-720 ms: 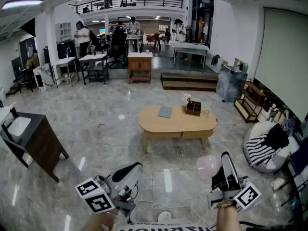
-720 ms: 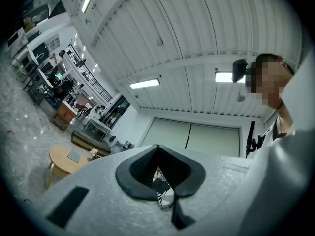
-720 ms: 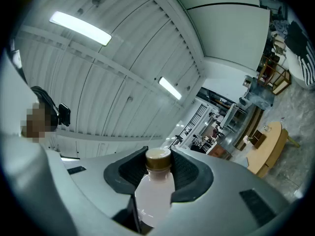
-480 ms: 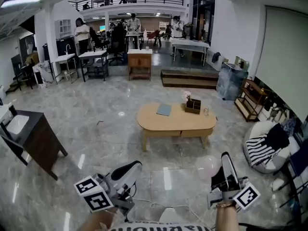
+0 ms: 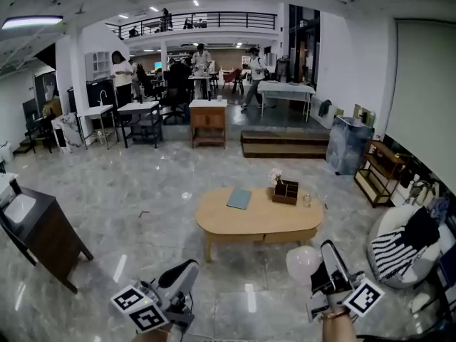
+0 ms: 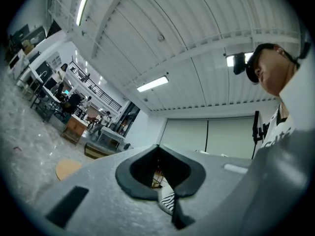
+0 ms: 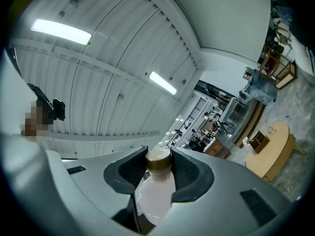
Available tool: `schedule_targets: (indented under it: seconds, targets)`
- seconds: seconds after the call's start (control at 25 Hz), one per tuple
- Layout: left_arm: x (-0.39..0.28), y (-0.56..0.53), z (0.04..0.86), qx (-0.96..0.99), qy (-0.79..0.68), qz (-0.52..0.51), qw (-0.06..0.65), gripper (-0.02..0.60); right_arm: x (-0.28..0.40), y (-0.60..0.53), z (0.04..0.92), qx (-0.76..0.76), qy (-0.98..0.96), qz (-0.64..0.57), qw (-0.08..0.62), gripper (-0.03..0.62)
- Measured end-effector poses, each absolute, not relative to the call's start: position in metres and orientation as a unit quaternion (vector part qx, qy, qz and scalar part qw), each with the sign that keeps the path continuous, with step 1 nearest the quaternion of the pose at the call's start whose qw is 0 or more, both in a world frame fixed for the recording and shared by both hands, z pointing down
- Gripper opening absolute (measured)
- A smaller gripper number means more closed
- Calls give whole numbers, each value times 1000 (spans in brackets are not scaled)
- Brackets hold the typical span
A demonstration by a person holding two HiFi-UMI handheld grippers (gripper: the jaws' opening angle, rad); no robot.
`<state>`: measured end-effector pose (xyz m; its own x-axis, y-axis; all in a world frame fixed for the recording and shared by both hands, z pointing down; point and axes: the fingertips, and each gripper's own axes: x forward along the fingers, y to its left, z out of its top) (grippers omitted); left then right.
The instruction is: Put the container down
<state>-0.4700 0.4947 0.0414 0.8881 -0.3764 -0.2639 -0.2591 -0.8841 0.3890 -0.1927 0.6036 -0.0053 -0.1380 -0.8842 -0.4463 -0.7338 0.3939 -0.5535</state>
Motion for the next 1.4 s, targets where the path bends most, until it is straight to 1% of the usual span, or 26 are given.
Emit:
schedule_targets:
  seconds: [0.16,0.32,0.44,0.56,0.76,0.88,0.96,1.04,1.2,1.32,1.4]
  targets:
    - [-423,473,51,952,-167,-172,190,15,-145,569,-7,-534,761,-99,354,137]
    - [-395,462,49,948,-156,-189,205,15,-111,542,-9,-517,766,-97,370,137]
    - [-382,454,47,947,-165,-182,206,15,-93,530,-5,-511,762,-109,383,137]
    - [-365,442,42,947,-164,-180,210,15,-77,525,0,-519,757,-114,379,137]
    - [-312,411,41,952,-151,-175,199,15,-41,515,25,-551,739,-126,367,137]
    - [-277,377,44,953,-149,-177,197,15,-15,500,34,-568,728,-130,361,137]
    - [-256,350,46,951,-137,-181,209,15,0,483,39,-581,718,-137,359,137]
    - [-236,325,47,950,-113,-184,224,14,13,460,43,-591,710,-145,354,137]
    - [-194,268,47,954,-77,-174,231,14,41,398,36,-601,707,-140,345,137]
    - [-168,222,38,959,-66,-163,221,15,60,346,22,-595,710,-141,348,137]
    - [-154,190,34,965,-70,-159,199,14,73,313,11,-594,715,-129,345,137]
